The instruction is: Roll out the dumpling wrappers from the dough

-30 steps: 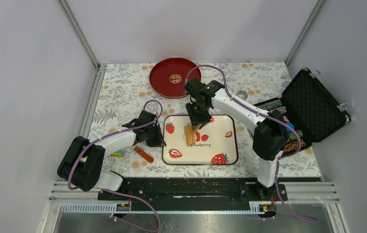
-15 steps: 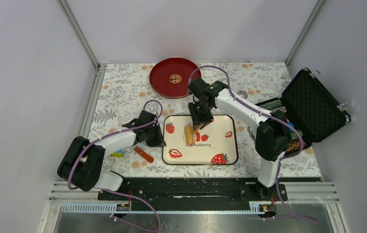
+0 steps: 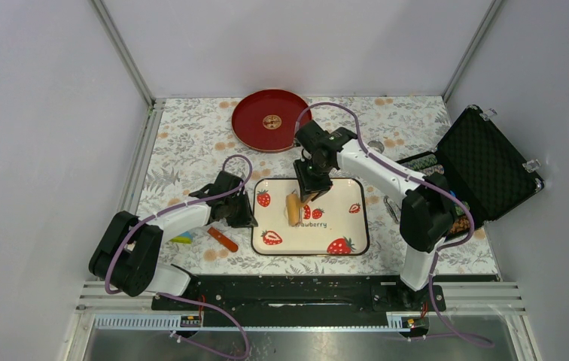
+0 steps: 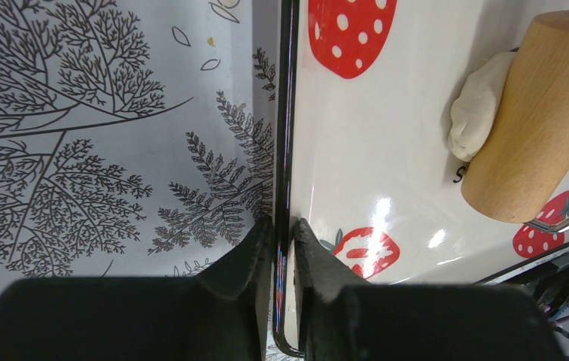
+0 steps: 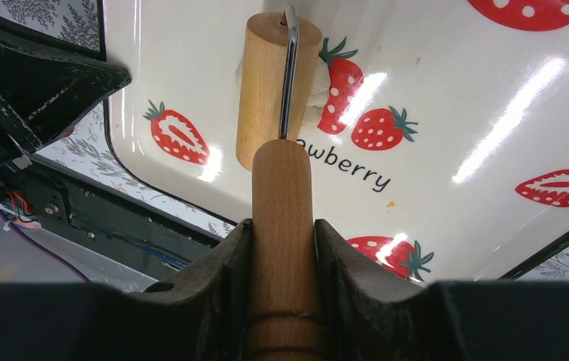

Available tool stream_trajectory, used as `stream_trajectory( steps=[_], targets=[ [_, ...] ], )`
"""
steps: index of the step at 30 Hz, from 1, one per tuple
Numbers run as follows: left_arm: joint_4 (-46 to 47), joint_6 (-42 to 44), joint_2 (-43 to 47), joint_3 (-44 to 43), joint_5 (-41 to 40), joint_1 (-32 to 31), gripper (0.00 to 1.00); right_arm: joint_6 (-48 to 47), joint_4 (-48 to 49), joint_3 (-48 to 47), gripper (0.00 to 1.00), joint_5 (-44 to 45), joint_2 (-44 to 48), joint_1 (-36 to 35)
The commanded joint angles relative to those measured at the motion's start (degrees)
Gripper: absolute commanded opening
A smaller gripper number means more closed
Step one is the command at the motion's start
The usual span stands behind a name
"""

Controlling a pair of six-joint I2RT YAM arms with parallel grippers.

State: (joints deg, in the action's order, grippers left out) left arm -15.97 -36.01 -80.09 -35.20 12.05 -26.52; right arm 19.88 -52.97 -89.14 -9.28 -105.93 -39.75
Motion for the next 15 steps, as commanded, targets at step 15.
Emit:
stream_trajectory(
  steps=[15],
  targets=[
    [-0.5, 1.5, -2.2, 0.7, -3.4, 0.3, 0.0, -4.0, -12.4, -7.6, 0.0, 9.5, -1.5, 0.2]
  ],
)
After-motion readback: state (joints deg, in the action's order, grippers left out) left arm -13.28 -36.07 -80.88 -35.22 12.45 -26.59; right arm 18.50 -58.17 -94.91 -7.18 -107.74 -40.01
